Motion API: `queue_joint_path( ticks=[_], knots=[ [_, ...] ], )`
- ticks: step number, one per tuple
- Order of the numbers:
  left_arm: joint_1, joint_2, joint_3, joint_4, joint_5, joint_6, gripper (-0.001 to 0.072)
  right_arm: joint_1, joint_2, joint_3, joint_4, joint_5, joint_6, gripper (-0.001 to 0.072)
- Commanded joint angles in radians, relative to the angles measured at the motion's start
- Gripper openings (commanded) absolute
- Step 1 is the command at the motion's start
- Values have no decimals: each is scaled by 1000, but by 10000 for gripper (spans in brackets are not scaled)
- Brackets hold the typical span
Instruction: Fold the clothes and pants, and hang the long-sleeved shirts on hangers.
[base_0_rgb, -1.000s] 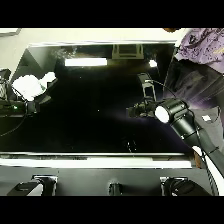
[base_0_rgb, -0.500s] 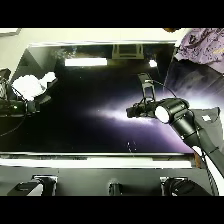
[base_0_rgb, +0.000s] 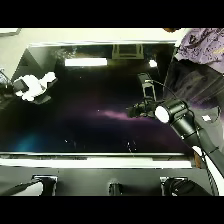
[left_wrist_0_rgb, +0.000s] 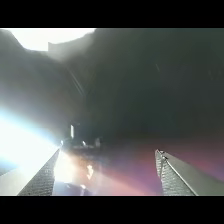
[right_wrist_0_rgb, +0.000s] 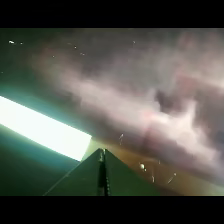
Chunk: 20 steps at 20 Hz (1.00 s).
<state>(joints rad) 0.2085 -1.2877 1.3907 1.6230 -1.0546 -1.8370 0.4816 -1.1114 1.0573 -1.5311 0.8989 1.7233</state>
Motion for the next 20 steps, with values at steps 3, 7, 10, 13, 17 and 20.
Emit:
queue_joint_path(
  ticks=[3, 7, 10, 13, 17, 20],
  knots=[
    [149, -596, 491, 49, 51, -26, 720, 1, 0, 1, 0, 0, 0, 37],
    [157, -818, 658, 48, 89, -26, 720, 1, 0, 1, 0, 0, 0, 37],
    [154, -859, 658, 15, 127, -24, 720, 1, 0, 1, 0, 0, 0, 37],
    [154, -857, 658, -92, 109, 63, 165, 1, 0, 1, 0, 0, 0, 37],
    [140, -780, 657, -155, -32, 87, 10, 1, 0, 1, 0, 0, 0, 37],
    [86, -636, 579, -214, -182, 131, 8, 1, 0, 1, 0, 0, 0, 37]
  ],
)
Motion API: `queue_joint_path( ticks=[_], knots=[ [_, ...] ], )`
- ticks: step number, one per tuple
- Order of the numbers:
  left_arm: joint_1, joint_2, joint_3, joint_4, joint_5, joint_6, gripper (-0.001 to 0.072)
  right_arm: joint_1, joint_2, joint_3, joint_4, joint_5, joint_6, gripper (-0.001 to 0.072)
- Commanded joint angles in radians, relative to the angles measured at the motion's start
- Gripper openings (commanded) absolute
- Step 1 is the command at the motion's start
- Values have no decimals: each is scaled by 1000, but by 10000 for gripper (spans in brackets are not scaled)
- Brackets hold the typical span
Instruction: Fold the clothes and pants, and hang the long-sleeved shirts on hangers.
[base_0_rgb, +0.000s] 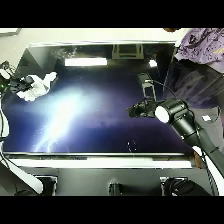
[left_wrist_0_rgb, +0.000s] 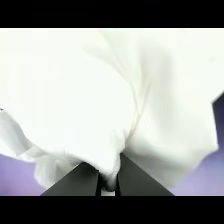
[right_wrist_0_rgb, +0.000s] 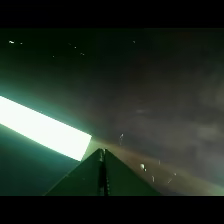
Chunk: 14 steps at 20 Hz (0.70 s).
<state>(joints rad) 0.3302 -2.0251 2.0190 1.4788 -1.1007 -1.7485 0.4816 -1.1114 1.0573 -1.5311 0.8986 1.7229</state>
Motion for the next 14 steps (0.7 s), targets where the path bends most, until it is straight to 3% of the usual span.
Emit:
queue_joint_path(
  ticks=[1, 6, 9, 12, 14],
  knots=[
    [-63, 185, -115, -105, -148, 45, 8, 1, 0, 1, 0, 0, 0, 37],
    [-246, 717, -625, -261, -153, 15, 8, 1, 0, 1, 0, 0, 0, 37],
    [-385, 994, -924, -301, -150, -68, 9, 1, 0, 1, 0, 0, 0, 37],
    [-497, 1163, -1158, -301, -75, -181, 10, 1, 0, 1, 0, 0, 1, 37],
    [-539, 1196, -1271, -301, -7, -208, 12, 1, 0, 1, 0, 0, 1, 37]
  ],
)
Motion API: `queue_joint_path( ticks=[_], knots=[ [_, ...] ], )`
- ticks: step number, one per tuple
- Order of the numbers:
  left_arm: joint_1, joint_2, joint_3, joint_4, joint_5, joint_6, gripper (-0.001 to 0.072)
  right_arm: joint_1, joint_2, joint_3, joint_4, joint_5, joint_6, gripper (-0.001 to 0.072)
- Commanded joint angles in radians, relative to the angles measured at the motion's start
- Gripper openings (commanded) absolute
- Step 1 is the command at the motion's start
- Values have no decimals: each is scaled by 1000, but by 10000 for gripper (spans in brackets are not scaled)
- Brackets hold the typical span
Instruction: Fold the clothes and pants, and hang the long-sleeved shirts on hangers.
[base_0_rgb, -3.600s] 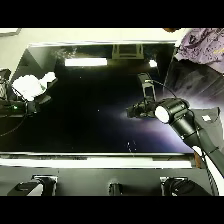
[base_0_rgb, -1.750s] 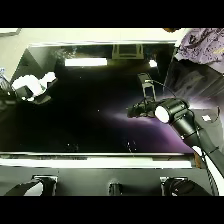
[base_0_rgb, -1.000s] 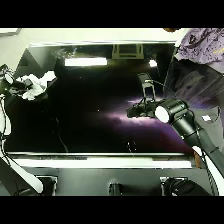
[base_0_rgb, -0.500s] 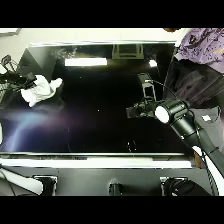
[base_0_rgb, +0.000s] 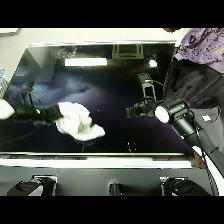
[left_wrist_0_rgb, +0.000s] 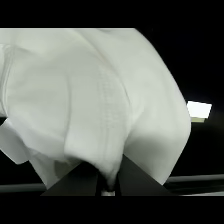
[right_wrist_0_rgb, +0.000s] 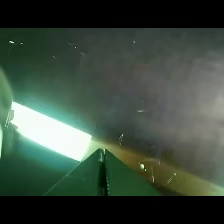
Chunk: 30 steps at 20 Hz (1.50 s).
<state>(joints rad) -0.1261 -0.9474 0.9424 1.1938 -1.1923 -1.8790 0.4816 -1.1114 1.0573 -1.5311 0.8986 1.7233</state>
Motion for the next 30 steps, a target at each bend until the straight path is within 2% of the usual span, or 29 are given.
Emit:
queue_joint_path(
  ticks=[1, 2, 3, 4, 5, 9, 12, 14, 15, 16, 18, 19, 21, 22, 25, 30],
  knots=[
    [-97, 114, -243, -16, 115, -87, 14, 1, 0, 1, 0, 0, 0, 37],
    [-106, 109, -281, -16, 147, -100, 74, 1, 0, 1, 0, 0, 0, 37],
    [-106, 108, -305, -17, 171, -105, 276, 1, 0, 1, 0, -4, 1, 37],
    [-104, 110, -311, -16, 178, -104, 525, 1, 0, 1, 1, -13, 1, 37],
    [-97, 115, -301, -16, 179, -104, 677, 1, 0, 1, 1, -20, 1, 37],
    [-20, 172, -185, 16, 130, -73, 693, 1, 0, 1, 21, -16, 21, 37],
    [68, 216, -105, 48, 92, -45, 691, 1, 11, 1, 124, 13, 32, 37],
    [127, 230, -76, 48, 60, -28, 692, 1, 11, 0, 154, 58, 83, 40],
    [154, 232, -71, 48, 38, -28, 691, 1, 10, -10, 161, 79, 113, 139],
    [178, 233, -72, 48, 17, -28, 692, -10, 6, -33, 179, 99, 158, 267],
    [218, 230, -72, 53, -12, -28, 692, -56, -23, -130, 395, 119, 173, 325],
    [233, 229, -72, 58, -14, -27, 692, -67, -40, -189, 546, 98, 158, 432],
    [253, 227, -72, 67, -12, -4, 692, -43, -78, -275, 828, 19, 31, 434],
    [257, 226, -73, 75, -12, -2, 691, -13, -98, -291, 882, -23, 16, 435],
    [259, 226, -72, 102, -12, -2, 691, 97, -193, -293, 932, -140, 20, 455],
    [258, 226, -72, 101, -12, -2, 689, 201, -332, -292, 1054, -230, 14, 469]
  ],
)
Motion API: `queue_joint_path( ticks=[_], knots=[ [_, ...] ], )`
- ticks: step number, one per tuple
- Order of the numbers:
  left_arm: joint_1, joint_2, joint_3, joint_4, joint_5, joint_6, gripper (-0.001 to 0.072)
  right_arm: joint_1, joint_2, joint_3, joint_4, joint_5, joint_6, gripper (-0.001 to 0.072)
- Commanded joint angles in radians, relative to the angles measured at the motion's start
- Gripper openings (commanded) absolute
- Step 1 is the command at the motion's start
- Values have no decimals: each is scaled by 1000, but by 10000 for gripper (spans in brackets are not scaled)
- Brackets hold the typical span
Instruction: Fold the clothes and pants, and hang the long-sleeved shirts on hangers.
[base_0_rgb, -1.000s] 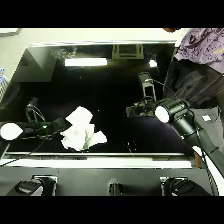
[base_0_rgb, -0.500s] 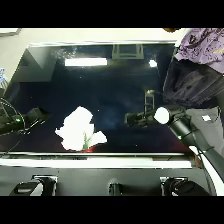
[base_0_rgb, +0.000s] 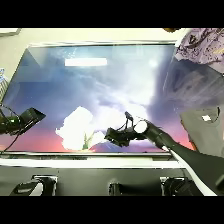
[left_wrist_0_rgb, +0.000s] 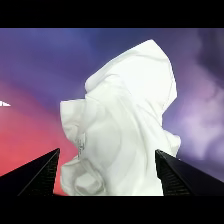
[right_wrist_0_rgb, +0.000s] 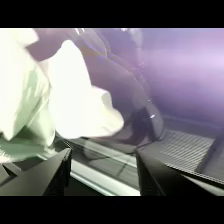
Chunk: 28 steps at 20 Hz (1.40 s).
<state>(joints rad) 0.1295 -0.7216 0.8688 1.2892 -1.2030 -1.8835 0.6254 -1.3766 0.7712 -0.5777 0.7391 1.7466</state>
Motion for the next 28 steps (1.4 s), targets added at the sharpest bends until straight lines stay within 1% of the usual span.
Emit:
queue_joint_path(
  ticks=[1, 8, 9, 10, 11, 12, 13, 15, 17, 18, 20, 21, 22, 23, 24, 26, 27, 28],
  knots=[
    [2, 0, 1, 6, -2, 2, 689, 72, -76, -6, 117, -93, -10, 468],
    [2, 0, 1, 5, -2, 2, 688, 102, -82, -6, 170, -275, -12, 464],
    [2, 0, 1, 5, -2, 2, 688, 102, -83, -6, 175, -293, -11, 432],
    [2, 0, 1, 5, -2, 2, 688, 102, -84, -6, 179, -303, -11, 355],
    [2, 0, 1, 6, -2, 2, 688, 102, -83, -5, 182, -305, -12, 252],
    [2, 1, 1, 4, -6, 2, 689, 102, -83, -5, 181, -299, -14, 115],
    [2, 1, 2, 2, -27, 1, 689, 100, -80, -5, 181, -284, -26, 34],
    [14, -14, -12, 18, -50, -2, 689, 100, -56, -6, 150, -269, -47, 34],
    [68, -65, -73, 16, -47, 0, 689, 100, -4, -6, 67, -265, -40, 34],
    [96, -98, -112, -8, -30, 30, 688, 100, 20, -6, 29, -257, -25, 34],
    [139, -171, -201, -121, 66, 161, 683, 100, 58, -6, -25, -227, -4, 34],
    [155, -206, -235, -156, 113, 189, 675, 100, 70, -6, -39, -207, -4, 34],
    [173, -246, -261, -186, 158, 190, 674, 100, 76, -6, -47, -189, -4, 34],
    [188, -280, -273, -211, 185, 194, 655, 100, 76, -6, -56, -174, -3, 34],
    [196, -316, -275, -232, 203, 212, 655, 100, 76, -6, -63, -165, -3, 34],
    [200, -370, -275, -286, 233, 263, 653, 101, 76, -6, -63, -167, -3, 34],
    [199, -394, -275, -335, 249, 295, 614, 101, 76, -6, -64, -170, -3, 34],
    [199, -414, -275, -401, 262, 340, 605, 101, 76, -6, -64, -173, -3, 34]
  ],
)
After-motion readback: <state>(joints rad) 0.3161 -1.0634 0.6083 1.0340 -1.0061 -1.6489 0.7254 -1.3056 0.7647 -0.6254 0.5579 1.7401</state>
